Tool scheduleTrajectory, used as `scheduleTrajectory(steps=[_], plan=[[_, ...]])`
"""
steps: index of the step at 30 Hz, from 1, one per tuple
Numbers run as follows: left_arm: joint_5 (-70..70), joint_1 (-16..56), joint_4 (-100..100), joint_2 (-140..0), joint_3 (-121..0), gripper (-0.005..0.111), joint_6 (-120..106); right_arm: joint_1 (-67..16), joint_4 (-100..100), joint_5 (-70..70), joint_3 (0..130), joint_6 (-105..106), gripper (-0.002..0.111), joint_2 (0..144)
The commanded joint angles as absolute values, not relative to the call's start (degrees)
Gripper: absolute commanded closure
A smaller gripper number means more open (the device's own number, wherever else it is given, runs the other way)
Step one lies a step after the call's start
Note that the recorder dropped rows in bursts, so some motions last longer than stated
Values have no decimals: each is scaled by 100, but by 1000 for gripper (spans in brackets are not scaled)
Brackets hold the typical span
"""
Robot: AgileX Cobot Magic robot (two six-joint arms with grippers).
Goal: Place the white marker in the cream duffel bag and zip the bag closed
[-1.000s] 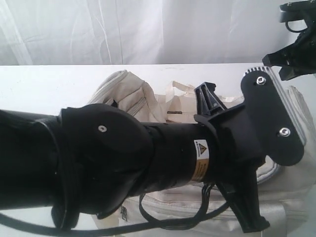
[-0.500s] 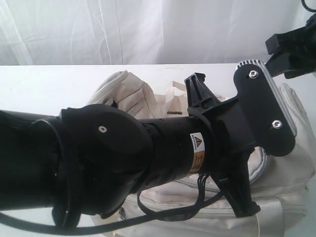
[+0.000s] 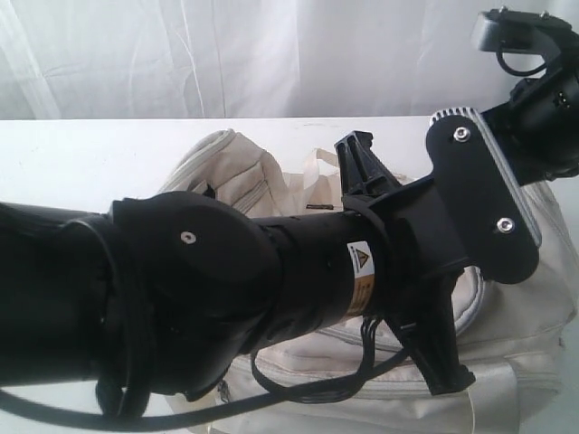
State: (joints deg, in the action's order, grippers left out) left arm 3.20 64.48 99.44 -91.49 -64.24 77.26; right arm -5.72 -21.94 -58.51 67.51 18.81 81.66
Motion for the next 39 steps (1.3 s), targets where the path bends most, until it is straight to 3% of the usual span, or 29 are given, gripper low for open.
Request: scheduleTrajectory(steps=[1,16,24,30,34,39], plan=[[476,6472,9995,-9063,-6399,107,7710,-653,-2102,-6179,6540,1763,50,8126],[565,6472,9995,-9063,-6410,107,7710,-982,-2059,-6015,6252,1723,52,8126],[604,6472,9995,-9063,-6410,107,7710,-982,-2029,-6016,6252,1802,83,8126],[604,6472,9995,-9063,-6410,107,7710,-982,-1633,-5704,6252,1778,99,8126],[589,6472,9995,-9063,-6410,107,7710,-982,-1490,-5300,6252,1778,106,8126],[487,6472,9995,-9063,-6410,107,7710,-982,-1300,-4652,6252,1752,107,8126]])
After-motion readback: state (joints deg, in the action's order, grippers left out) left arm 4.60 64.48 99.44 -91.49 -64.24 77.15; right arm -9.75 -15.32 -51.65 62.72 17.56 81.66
